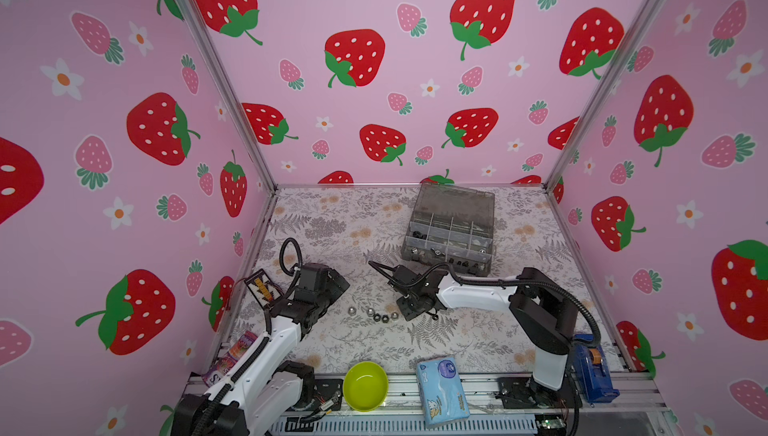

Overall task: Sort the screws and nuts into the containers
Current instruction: 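Move the right gripper back to the nuts and grasp another silver hex nut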

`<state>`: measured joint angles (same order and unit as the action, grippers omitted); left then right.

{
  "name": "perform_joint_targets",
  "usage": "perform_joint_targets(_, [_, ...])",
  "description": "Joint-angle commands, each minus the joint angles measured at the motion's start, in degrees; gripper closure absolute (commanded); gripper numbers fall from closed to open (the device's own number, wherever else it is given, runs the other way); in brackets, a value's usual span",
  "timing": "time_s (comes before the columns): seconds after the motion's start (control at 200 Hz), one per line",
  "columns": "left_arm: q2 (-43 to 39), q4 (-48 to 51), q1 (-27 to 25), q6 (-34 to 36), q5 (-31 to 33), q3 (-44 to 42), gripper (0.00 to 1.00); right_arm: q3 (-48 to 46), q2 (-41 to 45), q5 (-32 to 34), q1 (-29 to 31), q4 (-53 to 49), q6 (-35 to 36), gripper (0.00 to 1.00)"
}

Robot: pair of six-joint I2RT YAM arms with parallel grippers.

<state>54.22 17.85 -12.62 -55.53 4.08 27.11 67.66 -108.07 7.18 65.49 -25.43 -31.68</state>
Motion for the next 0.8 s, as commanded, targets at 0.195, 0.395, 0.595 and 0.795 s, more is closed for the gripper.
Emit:
perform_joint_targets(0.195, [-0.1,0.3,-0.2,-0.2,1.1,0.4,0.01,-0.8,-2.4,-0.9,1.4,-4.2,-0.6,0.66])
perform_joint_targets(0.395, [0.0,0.4,-0.2,-0.2,1.3,0.5,0.01,-0.6,-2.8,-1.1,1.4,-3.6,-0.7,0.78])
perform_joint_targets(0.595, [-0.1,0.5,-0.1,-0.1,1.3,0.5,0.01,0.3,-1.1,1.3,1.4,-4.5,-0.8,0.84])
perform_joint_targets(0.795, [-0.3,0.7,-0.1,-0.2,1.4,0.3,0.01,2.7,2.6,6.5,0.2,-4.7,-1.1,0.88])
